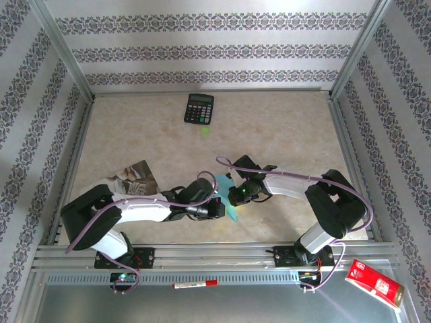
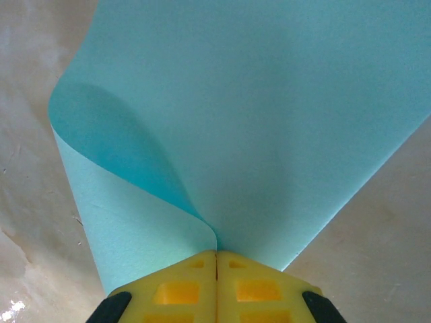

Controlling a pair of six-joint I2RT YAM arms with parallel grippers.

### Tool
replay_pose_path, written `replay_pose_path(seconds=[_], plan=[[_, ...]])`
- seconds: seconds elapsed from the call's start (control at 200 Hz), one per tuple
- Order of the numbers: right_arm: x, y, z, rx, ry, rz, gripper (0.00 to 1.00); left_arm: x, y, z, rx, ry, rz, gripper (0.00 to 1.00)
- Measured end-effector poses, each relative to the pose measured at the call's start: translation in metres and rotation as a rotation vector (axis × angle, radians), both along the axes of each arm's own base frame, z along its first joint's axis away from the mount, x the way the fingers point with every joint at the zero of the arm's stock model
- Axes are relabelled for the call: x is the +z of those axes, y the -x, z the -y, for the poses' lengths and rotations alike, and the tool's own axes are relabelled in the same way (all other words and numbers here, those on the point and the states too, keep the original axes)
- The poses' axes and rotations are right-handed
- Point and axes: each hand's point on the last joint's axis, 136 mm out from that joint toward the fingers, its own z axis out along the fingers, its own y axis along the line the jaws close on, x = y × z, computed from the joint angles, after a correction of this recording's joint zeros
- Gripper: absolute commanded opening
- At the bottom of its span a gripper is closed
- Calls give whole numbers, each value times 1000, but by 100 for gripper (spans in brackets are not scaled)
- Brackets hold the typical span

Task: Fold a paper plane with a square sheet of paper (pick it up from the middle)
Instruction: Third fold the triangle at the center of the table.

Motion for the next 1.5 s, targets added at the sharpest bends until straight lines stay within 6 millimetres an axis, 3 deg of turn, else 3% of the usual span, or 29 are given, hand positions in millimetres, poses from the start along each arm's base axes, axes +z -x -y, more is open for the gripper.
replay_pose_path(seconds=[0.15, 0.31, 0.789, 1.499], plan=[[0, 0, 0, 0, 3, -7, 6, -14, 11, 21, 5, 4, 4, 0], [0, 0, 0, 1, 3, -9, 6, -28, 15, 30, 32, 2, -4, 0], [0, 0, -1, 1, 3, -10, 6, -8, 2, 34, 102, 62, 53, 0], [0, 0, -1, 2, 2, -13, 5, -10, -7, 31, 130, 86, 58, 0]])
